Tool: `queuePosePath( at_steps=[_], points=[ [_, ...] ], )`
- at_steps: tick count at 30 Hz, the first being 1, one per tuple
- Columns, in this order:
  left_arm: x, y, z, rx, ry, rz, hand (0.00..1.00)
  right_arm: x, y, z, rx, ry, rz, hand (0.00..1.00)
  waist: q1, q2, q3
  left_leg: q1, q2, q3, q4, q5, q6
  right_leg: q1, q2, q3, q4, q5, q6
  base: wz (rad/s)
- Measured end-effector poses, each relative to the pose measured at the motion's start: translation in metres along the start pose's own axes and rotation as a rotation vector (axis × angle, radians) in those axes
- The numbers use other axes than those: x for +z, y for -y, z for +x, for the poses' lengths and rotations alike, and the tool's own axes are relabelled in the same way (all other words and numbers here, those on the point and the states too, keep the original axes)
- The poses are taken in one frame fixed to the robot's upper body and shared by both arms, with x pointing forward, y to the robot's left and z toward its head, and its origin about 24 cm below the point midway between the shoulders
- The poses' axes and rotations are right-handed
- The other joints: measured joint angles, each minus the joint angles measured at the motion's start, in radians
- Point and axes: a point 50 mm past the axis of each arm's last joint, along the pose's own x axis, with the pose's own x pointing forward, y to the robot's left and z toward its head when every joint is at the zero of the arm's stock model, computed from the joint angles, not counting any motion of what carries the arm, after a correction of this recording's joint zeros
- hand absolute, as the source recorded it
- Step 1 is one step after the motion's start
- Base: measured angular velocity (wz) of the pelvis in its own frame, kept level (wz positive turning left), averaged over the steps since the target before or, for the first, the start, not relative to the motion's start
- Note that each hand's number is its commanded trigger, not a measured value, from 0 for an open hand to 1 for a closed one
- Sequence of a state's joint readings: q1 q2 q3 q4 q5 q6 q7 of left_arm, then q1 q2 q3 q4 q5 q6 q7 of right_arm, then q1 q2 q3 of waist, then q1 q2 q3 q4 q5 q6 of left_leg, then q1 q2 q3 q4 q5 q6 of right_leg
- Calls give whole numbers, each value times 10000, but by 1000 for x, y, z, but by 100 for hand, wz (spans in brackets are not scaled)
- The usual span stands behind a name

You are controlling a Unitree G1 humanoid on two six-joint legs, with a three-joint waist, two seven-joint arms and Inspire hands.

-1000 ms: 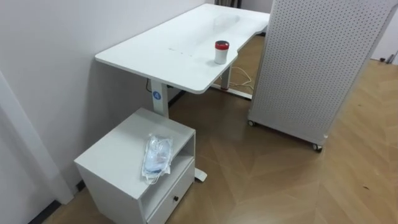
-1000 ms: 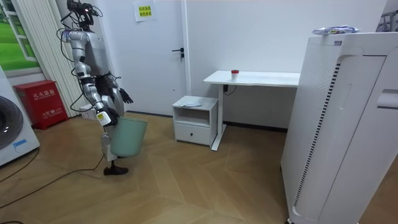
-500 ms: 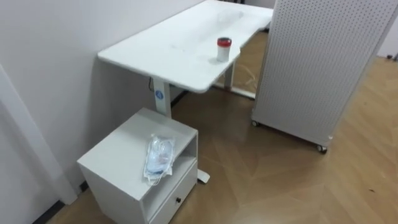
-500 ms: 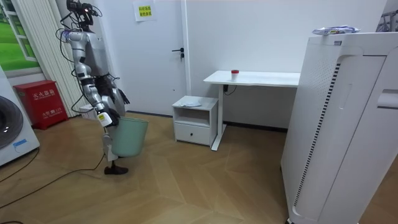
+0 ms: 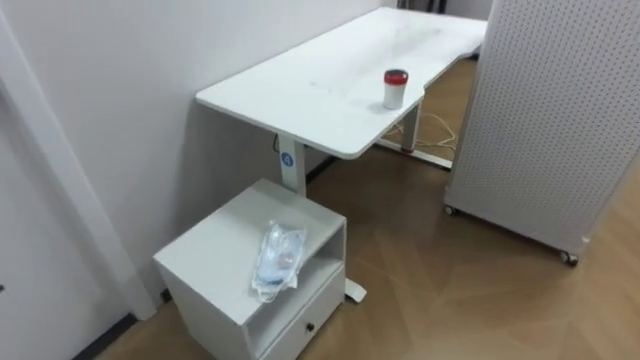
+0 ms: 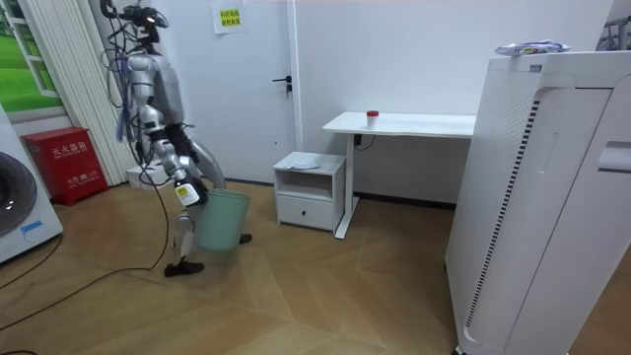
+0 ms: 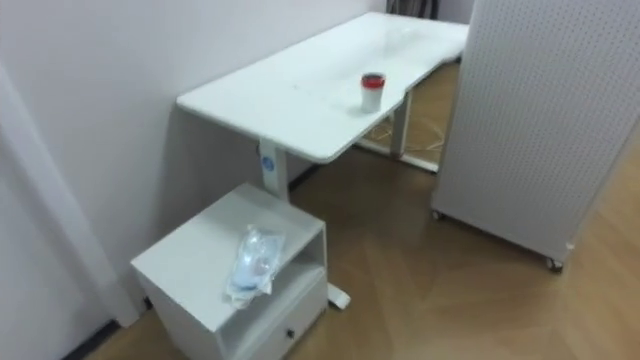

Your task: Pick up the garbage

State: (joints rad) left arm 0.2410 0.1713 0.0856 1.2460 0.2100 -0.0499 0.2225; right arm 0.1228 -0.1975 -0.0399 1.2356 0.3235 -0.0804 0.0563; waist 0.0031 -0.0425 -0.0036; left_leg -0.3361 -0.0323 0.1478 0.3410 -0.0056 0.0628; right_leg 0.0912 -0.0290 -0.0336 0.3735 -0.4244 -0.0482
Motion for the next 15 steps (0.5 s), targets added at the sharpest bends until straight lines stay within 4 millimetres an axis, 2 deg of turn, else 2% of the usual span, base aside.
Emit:
queuePosePath(
  at_steps=[1, 2, 3, 4, 5, 6, 7, 8, 9, 10, 11, 12, 13, 14, 15],
  points=[
    [4, -1, 1, 16, 156, -46, 0, 1, 0, 0, -35, -2, -121, 100, 31, -97, 56, -13, -25, 208, 510, -337, 192, 204, -163, -39, -133, -67, 109, -42],
    [7, -1, 1, 40, 290, -117, 0, 1, 0, 0, -39, -4, -166, 100, 35, -155, 35, -11, -27, 340, 739, -514, 214, 273, -257, -60, -169, -94, 161, -45],
    [17, -2, 3, 84, 620, -230, 0, 5, -1, 1, -70, 101, -225, 100, 36, -221, 65, -13, -20, 546, 1121, -932, 254, 366, -428, -235, -111, -165, 291, -37],
    [28, -4, 4, 115, 967, -322, 0, 6, 0, 1, -86, 168, -314, 100, 64, -187, 77, -32, 31, 738, 1505, -1326, 304, 399, -537, -348, 192, -182, 328, -30],
    [34, -4, 5, 123, 1120, -340, 0, 10, -2, 2, -76, 281, -370, 100, 92, -167, 93, -21, 38, 777, 1658, -1503, 344, 344, -592, -416, 491, -196, 370, -15],
    [43, -5, 5, 151, 1396, -389, 0, 10, -1, 1, -176, 326, -458, 100, 71, -205, 114, 71, 40, 876, 1840, -1841, 404, 106, -759, -554, 1360, -191, 475, -15],
    [52, -5, 6, 184, 1687, -458, 0, 13, -2, 2, -235, 449, -468, 100, 100, -162, 95, 298, 21, 1094, 1839, -2104, 447, -298, -1006, -648, 2444, -34, 804, -18],
    [55, -6, 6, 195, 1789, -485, 0, 16, -2, 2, -254, 538, -460, 100, 106, -242, 139, 438, 9, 1215, 1797, -2195, 490, -504, -1142, -791, 2999, 141, 1073, -24],
    [61, -7, 6, 244, 1964, -566, 0, 19, -3, 3, -293, 633, -457, 100, 106, -157, 117, 695, 2, 1274, 1743, -2370, 527, -771, -1292, -1055, 3809, 677, 1181, -14],
    [67, -8, 6, 333, 2175, -631, 0, 21, -4, 3, -297, 719, -456, 100, 107, -83, 102, 967, 11, 1206, 1577, -2543, 524, -1006, -1404, -1306, 4452, 1361, 1175, -10],
    [70, -8, 6, 405, 2282, -659, 0, 19, -3, 2, -302, 709, -463, 100, 78, -18, 106, 1110, 19, 1151, 1444, -2568, 535, -1138, -1446, -1430, 4710, 1647, 1136, -11],
    [77, -10, 6, 597, 2546, -822, 0, 25, -7, 3, -193, 921, -421, 100, 132, 142, 47, 1287, 35, 1021, 1159, -2582, 534, -1594, -1436, -1564, 5016, 1545, 1040, -19],
    [85, -11, 5, 739, 2791, -1017, 0, 31, -10, 4, -64, 1163, -385, 100, 214, 167, 84, 1375, 53, 808, 936, -2549, 500, -2189, -1376, -1696, 5091, 1076, 888, -22],
    [91, -12, 5, 806, 2958, -1093, 0, 34, -11, 4, 16, 1301, -375, 100, 234, 167, 105, 1400, 57, 701, 870, -2542, 495, -2507, -1345, -1781, 5030, 894, 830, -8],
    [97, -12, 4, 864, 3199, -1119, 0, 40, -15, 4, 123, 1520, -361, 100, 228, 196, 126, 1399, 69, 403, 816, -2539, 491, -3043, -1258, -1929, 4515, 720, 758, 17]
  ],
)
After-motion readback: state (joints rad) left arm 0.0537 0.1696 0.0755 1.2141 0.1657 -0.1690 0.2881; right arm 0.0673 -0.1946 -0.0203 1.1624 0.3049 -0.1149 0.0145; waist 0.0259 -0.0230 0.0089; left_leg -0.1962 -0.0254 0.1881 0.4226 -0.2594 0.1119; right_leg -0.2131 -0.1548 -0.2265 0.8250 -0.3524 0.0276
